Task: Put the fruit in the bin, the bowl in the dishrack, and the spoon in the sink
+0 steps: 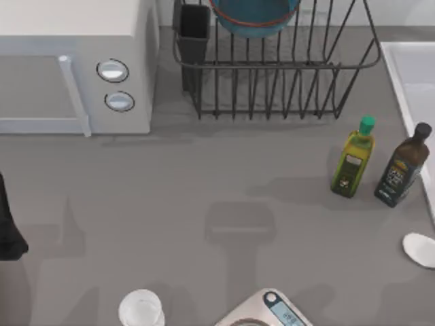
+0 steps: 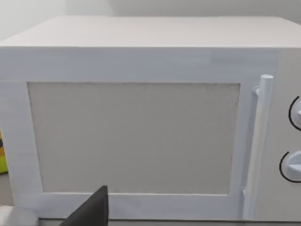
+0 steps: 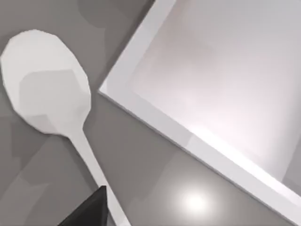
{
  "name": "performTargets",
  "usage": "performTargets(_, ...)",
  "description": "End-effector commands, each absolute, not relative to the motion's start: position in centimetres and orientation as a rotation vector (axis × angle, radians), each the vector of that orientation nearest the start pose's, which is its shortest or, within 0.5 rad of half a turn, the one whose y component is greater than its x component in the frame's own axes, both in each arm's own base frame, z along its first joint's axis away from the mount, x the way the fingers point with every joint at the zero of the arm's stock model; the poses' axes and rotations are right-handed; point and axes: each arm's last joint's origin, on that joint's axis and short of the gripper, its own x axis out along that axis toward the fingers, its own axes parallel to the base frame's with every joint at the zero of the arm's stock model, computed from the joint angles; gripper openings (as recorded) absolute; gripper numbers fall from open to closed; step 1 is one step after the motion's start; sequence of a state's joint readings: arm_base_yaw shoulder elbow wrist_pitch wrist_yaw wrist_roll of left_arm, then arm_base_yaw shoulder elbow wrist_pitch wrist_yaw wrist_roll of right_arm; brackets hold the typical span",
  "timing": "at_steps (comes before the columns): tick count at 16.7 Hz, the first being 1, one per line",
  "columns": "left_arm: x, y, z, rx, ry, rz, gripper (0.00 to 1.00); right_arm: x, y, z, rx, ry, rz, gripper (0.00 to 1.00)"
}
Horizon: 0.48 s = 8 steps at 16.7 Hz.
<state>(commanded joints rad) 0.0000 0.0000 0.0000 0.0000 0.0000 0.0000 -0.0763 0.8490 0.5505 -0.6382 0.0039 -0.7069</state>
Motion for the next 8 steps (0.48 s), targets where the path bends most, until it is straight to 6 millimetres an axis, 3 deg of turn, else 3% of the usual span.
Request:
performTargets(4,10.6,-0.1,16.0,0.000,0.000,0.000,1.00,19.8,-2.0,20.0,-0.754,1.232,0.534,1.00)
performTargets(8,10.6,-0.1,16.0,0.000,0.000,0.000,1.00,22.2,-2.6,19.4,-0.806,1.392,0.758,1.00)
